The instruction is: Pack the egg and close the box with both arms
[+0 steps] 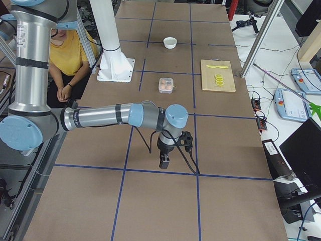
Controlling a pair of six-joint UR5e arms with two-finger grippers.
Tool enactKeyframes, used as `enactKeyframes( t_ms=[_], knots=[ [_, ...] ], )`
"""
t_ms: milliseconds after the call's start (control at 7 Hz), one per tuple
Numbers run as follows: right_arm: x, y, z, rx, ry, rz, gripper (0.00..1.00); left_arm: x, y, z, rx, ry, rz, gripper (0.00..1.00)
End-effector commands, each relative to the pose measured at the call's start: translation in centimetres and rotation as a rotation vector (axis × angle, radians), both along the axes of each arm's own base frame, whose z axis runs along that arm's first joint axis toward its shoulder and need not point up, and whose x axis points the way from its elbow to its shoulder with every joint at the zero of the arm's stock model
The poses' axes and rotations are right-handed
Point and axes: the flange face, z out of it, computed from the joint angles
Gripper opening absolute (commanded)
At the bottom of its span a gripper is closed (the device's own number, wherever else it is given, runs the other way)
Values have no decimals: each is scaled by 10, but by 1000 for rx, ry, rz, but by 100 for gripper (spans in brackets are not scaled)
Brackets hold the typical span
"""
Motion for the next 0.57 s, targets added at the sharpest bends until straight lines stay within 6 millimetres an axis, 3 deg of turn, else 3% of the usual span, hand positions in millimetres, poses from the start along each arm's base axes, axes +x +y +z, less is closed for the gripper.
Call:
enactKeyframes(
  t_ms=[0,429],
  knots=[
    [3,3,8,34,-2,10,100,2,7,7,-2,1,3,100],
    [3,4,9,31,-3,11,100,2,7,6,-1,1,3,100]
  ],
)
